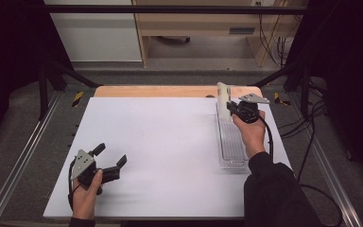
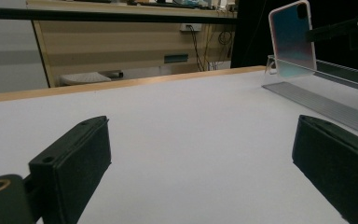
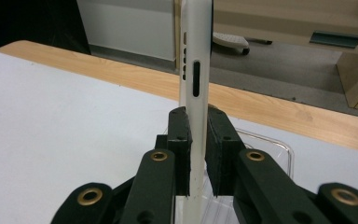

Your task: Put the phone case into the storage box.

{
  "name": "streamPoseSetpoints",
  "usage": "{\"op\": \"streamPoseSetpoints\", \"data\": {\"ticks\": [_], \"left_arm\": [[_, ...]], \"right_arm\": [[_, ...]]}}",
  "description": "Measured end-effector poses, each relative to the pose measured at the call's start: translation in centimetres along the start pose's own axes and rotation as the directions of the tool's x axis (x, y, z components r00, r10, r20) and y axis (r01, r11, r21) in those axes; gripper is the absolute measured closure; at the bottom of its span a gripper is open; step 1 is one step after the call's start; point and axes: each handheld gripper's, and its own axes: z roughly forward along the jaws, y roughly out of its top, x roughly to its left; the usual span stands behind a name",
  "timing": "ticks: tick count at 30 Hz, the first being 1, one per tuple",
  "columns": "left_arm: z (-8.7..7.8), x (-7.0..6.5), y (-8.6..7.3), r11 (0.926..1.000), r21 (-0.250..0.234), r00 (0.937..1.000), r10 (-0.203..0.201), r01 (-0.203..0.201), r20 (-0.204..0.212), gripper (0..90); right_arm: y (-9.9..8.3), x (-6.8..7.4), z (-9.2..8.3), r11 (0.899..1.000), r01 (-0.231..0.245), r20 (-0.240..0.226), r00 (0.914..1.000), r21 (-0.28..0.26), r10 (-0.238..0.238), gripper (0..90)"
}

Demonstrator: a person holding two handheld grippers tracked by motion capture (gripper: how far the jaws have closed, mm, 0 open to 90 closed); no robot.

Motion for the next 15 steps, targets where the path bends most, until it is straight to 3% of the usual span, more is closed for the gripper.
{"op": "streamPoseSetpoints", "data": {"ticks": [12, 15], "left_arm": [[0.02, 0.13, -0.06, 0.9998, -0.004, 0.9998, -0.019, 0.019, 0.010, 3.1], [-0.05, 0.31, 0.02, 0.9996, -0.014, 0.9996, -0.026, 0.026, -0.006, 3.1]], "right_arm": [[-0.21, 0.19, 0.42, 1.000, -0.001, -0.010, 0.9999, 0.031, 0.001, 81.5], [-0.14, 0.15, 0.49, 0.999, -0.006, -0.011, 0.9999, 0.048, 0.006, 81.5]]}}
